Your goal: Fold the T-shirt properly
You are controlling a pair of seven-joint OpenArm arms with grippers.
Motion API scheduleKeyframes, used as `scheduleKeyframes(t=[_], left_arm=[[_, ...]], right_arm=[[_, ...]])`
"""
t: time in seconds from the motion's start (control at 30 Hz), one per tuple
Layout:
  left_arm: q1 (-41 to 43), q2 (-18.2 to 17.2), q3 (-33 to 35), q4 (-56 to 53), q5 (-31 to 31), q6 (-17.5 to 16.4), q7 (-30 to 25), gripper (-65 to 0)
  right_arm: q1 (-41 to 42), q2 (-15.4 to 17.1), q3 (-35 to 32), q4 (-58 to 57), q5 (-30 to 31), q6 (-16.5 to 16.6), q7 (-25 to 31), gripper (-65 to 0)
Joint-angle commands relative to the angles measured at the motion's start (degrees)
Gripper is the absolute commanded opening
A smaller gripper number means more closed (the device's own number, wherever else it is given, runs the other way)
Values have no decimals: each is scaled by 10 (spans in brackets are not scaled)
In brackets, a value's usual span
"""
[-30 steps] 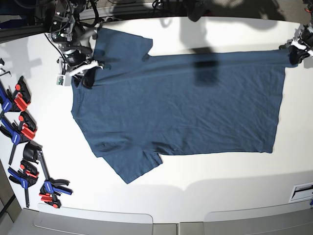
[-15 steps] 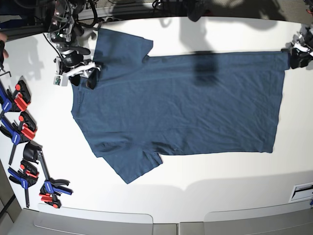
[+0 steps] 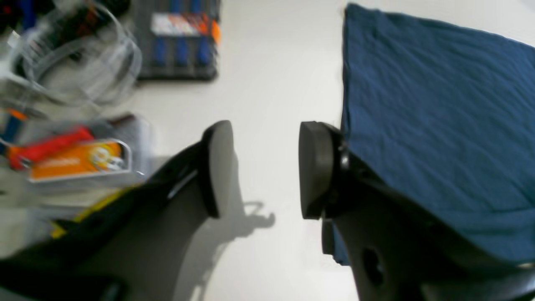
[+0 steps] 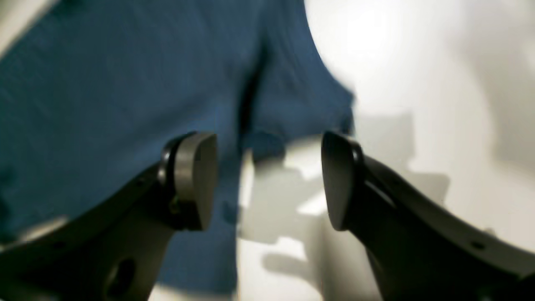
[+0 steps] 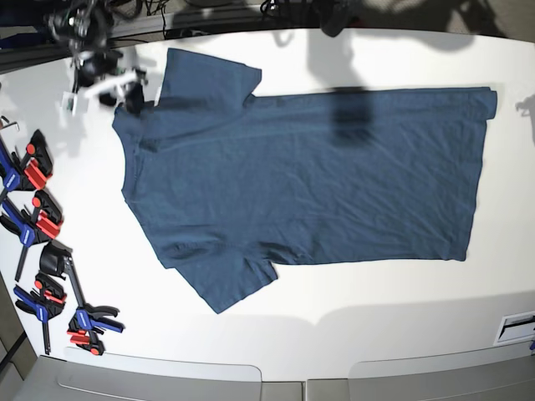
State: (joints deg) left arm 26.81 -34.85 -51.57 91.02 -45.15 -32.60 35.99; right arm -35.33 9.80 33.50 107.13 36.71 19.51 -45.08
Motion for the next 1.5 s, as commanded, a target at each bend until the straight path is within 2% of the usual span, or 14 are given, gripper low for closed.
scheduleKeyframes(t=[0.0,0.2,0.5,0.8,0.87,0.93,1.07,1.2,1.3,1.47], left_arm=[[-1,-17,-8,8,-9,0,-13,-413],[-1,-20,-8,8,-9,0,-13,-414],[-1,-20,-8,8,-7,0,-15,-413],[-1,-20,-8,8,-7,0,-13,-413],[-1,-20,-8,8,-7,0,-13,-414],[-1,-20,-8,8,-7,0,-13,-414],[-1,-20,-8,8,-7,0,-13,-414],[-1,-20,-8,8,-7,0,-13,-414],[-1,-20,-8,8,-7,0,-13,-414],[-1,-20,-8,8,-7,0,-13,-414]], right_arm=[[-12,-2,1,6,21,6,12,-291],[-63,-32,-23,-25,62,7,9,-291],[-66,-33,-109,-70,61,7,8,-294],[-66,-33,-124,-69,74,7,-4,-473],[-66,-33,-124,-68,74,7,-4,-536],[-64,-33,-124,-63,77,21,-4,-638],[-47,-33,-125,-42,120,50,-1,-650],[9,-33,-135,-26,119,65,3,-650],[66,-33,-162,-26,90,67,16,-650],[155,-33,-243,-26,-48,66,82,-650]])
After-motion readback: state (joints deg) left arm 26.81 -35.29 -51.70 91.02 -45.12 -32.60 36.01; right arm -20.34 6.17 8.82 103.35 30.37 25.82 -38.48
